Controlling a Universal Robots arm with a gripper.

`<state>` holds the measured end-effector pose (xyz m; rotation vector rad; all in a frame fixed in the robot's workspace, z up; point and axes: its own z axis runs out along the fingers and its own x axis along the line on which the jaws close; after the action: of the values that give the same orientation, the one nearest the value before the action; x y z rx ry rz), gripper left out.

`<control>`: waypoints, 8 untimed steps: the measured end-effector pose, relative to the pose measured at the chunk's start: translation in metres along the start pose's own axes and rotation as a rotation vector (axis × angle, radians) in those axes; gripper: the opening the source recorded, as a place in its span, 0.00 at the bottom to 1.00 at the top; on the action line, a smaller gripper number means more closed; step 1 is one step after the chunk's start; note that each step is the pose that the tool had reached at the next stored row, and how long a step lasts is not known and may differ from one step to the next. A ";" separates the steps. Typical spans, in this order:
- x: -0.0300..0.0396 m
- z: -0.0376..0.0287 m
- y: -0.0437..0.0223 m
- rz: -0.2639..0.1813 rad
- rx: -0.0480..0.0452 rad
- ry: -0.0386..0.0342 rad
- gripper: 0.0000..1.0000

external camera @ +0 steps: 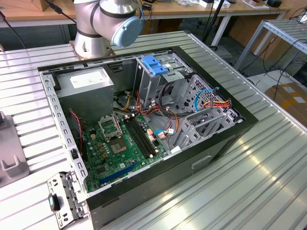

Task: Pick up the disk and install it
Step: 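Pick up the disk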

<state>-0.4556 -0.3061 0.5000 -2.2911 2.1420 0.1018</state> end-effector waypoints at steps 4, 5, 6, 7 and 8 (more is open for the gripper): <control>0.0001 -0.0001 -0.0014 0.000 0.0000 0.0000 0.37; 0.0001 0.0000 -0.0016 0.000 0.0001 0.0000 0.37; 0.0001 -0.0001 -0.0020 0.000 0.0001 0.0000 0.37; 0.0001 -0.0001 -0.0024 0.000 0.0001 0.0000 0.37; 0.0002 -0.0001 -0.0029 0.000 0.0001 0.0000 0.37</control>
<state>-0.4527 -0.3061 0.4999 -2.2910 2.1419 0.1017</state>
